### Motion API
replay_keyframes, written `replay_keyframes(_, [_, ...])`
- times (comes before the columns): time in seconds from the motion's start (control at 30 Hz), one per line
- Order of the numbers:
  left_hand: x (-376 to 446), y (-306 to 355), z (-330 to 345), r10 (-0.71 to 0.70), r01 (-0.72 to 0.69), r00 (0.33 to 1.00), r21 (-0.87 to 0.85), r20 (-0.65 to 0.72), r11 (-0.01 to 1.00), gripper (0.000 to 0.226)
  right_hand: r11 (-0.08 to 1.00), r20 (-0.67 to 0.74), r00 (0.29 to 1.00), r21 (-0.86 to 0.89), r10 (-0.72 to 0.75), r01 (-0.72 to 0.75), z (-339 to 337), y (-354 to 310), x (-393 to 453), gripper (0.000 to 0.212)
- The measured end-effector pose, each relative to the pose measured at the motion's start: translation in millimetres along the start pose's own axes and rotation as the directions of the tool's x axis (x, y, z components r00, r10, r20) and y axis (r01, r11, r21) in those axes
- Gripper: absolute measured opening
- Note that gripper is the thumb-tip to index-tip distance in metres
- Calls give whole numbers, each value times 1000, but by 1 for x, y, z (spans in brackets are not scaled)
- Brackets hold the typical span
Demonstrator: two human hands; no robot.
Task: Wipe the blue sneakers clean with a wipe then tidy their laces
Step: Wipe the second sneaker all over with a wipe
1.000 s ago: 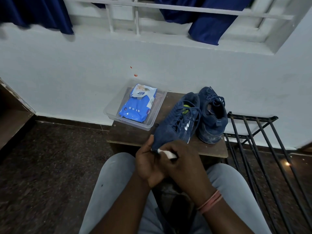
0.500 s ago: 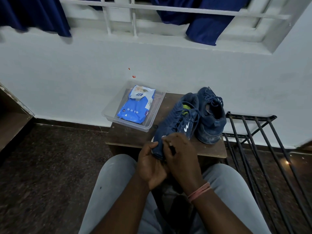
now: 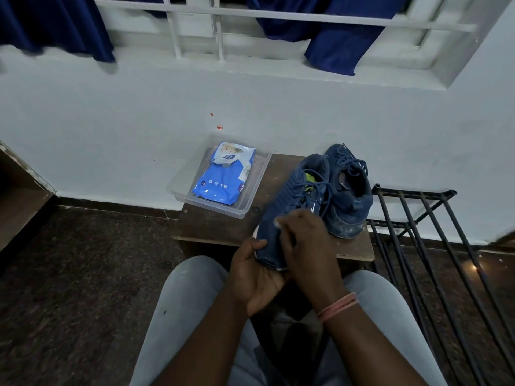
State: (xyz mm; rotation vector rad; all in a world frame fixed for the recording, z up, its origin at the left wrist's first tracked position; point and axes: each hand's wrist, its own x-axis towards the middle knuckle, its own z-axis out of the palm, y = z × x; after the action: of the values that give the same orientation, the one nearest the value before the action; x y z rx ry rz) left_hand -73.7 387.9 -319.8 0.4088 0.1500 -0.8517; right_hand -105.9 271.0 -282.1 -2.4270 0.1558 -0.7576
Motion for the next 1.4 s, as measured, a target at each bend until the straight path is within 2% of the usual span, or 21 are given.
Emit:
replay_keyframes(0.07, [2, -2, 0, 0, 0, 1000, 40, 1, 999, 49, 996, -101, 992, -43, 71, -76, -7, 8, 9, 19])
replay_keyframes(0.1, [3, -2, 0, -4, 4, 1000, 36, -6, 999, 50, 996, -93, 993, -38, 75, -79, -9, 7, 8, 19])
replay_keyframes(0.2, [2, 0, -2, 2, -2, 1000, 11, -27, 1000, 42, 998, 87, 995, 45, -39, 35, -3, -8, -11, 24])
replay_keyframes(0.27, [1, 2, -1, 3, -3, 1000, 14, -19, 1000, 42, 995, 127, 990, 79, -64, 54, -2, -10, -17, 25])
replay_keyframes(0.4, [1, 0, 2, -4, 5, 999, 23, -38, 1000, 48, 998, -94, 993, 2, 66, -67, -7, 3, -1, 14])
replay_keyframes(0.47, [1, 0, 1, -9, 10, 999, 22, -48, 1000, 44, 1000, -19, 1000, 12, 13, -13, -6, -6, -5, 16])
replay_keyframes(0.57, [1, 3, -2, -2, 3, 1000, 36, -28, 999, 43, 988, 160, 984, 147, -77, 53, -2, -20, -20, 24])
replay_keyframes(0.63, [-1, 3, 1, -13, 14, 1000, 20, -19, 1000, 44, 987, 109, 992, 152, -57, 40, -3, -13, -14, 21])
replay_keyframes(0.73, [-1, 0, 5, -11, 12, 1000, 22, -26, 1000, 47, 998, -31, 999, 60, 29, -27, -8, -2, -1, 13])
replay_keyframes(0.87, [-3, 1, 2, -6, 8, 999, 54, -48, 999, 41, 992, 108, 993, 120, -47, 33, -3, -19, -14, 20])
replay_keyframes(1.0, [-2, 5, 4, 15, -14, 998, 19, -56, 1000, 43, 957, 182, 981, 265, 68, -116, -16, -13, -17, 21])
replay_keyframes(1.07, [-3, 8, 6, 17, -17, 999, 6, -29, 1000, 44, 925, 87, 976, 312, 198, -216, -25, 0, -15, 20])
replay_keyframes(1.17, [0, 6, 1, 12, -13, 999, 38, 31, 999, 64, 886, 17, 950, 356, 313, -298, -29, 9, -16, 20])
replay_keyframes(1.27, [0, 2, 2, 35, -39, 998, 85, 51, 996, 54, 901, 108, 969, 359, 221, -245, -21, -2, -21, 21])
replay_keyframes(1.33, [1, 2, 0, 51, -54, 998, 91, 40, 994, 45, 937, 174, 974, 290, 147, -193, -14, -10, -23, 22])
replay_keyframes(1.4, [2, 2, -2, 31, -33, 999, 89, 28, 995, 44, 973, 144, 980, 165, 137, -161, -11, -6, -21, 20])
